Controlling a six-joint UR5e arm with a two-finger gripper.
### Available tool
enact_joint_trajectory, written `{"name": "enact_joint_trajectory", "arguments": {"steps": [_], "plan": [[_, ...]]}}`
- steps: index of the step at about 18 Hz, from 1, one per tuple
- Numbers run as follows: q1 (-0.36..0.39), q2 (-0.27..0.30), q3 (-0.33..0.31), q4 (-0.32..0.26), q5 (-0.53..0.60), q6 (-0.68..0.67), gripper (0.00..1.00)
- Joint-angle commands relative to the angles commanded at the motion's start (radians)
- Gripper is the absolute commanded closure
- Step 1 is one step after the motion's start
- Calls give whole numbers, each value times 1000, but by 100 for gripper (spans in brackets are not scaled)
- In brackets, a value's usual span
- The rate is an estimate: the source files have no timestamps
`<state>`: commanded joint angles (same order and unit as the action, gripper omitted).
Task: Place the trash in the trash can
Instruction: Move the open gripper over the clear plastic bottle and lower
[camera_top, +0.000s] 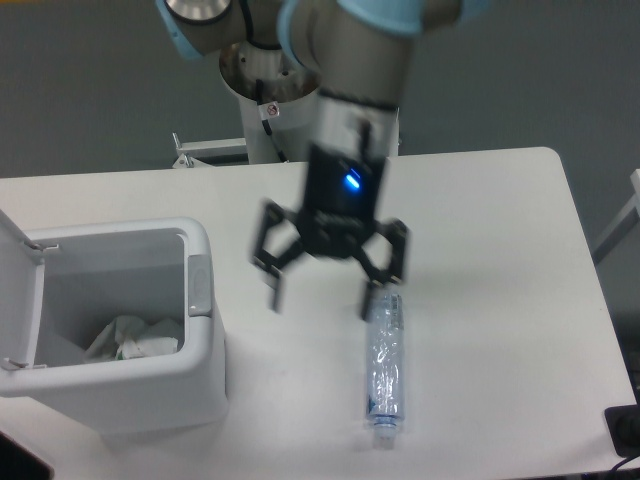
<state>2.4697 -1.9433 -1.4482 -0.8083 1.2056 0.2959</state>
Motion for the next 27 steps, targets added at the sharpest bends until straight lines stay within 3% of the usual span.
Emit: {"name": "enact_joint_trajectory", "arguments": {"steps": [5,7,8,10,12,17,27], "plan": [[-5,-95,-4,-11,100,90,0],[-6,-179,6,3,101,112,0],[-6,-192,12,5,107,112,0],[-6,-198,11,0,114,135,0],[-9,-210,-14,-8,179,245,0],[-21,-240,-26,-2,204,304,0],[-26,-306,-20,8,223,308,0]]}}
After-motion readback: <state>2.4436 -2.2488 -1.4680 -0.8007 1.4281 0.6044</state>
